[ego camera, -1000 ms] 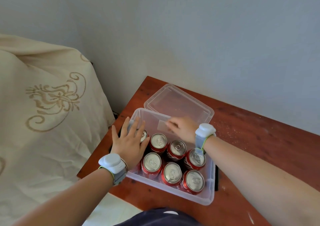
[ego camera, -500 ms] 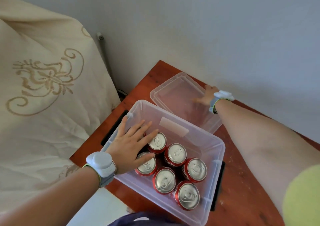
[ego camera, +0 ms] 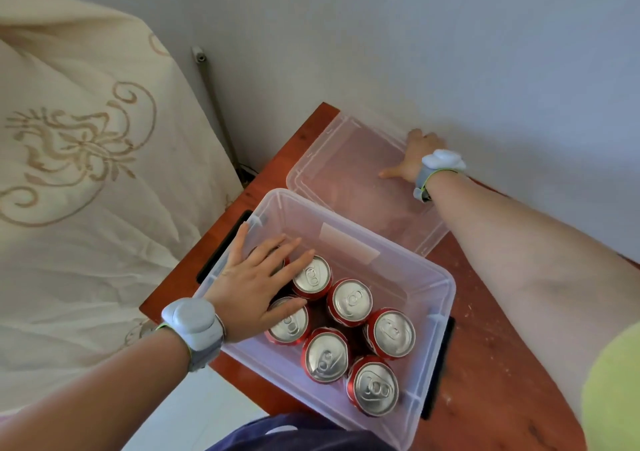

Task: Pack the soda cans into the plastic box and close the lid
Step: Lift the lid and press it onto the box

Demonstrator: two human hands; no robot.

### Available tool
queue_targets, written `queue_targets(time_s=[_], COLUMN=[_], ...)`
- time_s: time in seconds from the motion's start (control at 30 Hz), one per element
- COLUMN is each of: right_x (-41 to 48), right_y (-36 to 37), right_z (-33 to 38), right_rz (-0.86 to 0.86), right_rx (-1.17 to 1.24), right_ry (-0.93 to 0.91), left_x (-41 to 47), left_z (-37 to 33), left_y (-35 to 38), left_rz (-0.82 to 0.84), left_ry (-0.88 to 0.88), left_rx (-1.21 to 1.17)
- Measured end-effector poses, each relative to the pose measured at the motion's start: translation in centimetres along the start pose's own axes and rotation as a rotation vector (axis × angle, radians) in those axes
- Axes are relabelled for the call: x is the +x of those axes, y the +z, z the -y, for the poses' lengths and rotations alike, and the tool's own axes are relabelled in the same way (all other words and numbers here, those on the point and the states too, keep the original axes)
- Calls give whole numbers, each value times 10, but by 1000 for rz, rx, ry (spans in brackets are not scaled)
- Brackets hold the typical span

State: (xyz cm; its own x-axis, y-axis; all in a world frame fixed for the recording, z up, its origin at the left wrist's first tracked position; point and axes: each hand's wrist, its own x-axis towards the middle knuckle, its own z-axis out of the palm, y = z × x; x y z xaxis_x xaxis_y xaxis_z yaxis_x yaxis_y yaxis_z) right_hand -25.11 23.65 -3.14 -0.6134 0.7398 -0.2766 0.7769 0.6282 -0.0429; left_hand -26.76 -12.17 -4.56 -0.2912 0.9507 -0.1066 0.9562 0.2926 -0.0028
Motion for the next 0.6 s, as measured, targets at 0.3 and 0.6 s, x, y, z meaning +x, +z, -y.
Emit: queue_targets(time_s=[0.3, 0.6], right_x=[-105, -248], right_y=[-72, -83], right_z=[72, 91], right_rz=[-73, 199], right_rx=[-220, -603], right_ry=[-464, -778], left_x=[-3, -27], left_z=[4, 16], left_y=[-3, -28], left_rz=[-106, -853], left_ry=[-4, -906], left_rx=[-183, -1249])
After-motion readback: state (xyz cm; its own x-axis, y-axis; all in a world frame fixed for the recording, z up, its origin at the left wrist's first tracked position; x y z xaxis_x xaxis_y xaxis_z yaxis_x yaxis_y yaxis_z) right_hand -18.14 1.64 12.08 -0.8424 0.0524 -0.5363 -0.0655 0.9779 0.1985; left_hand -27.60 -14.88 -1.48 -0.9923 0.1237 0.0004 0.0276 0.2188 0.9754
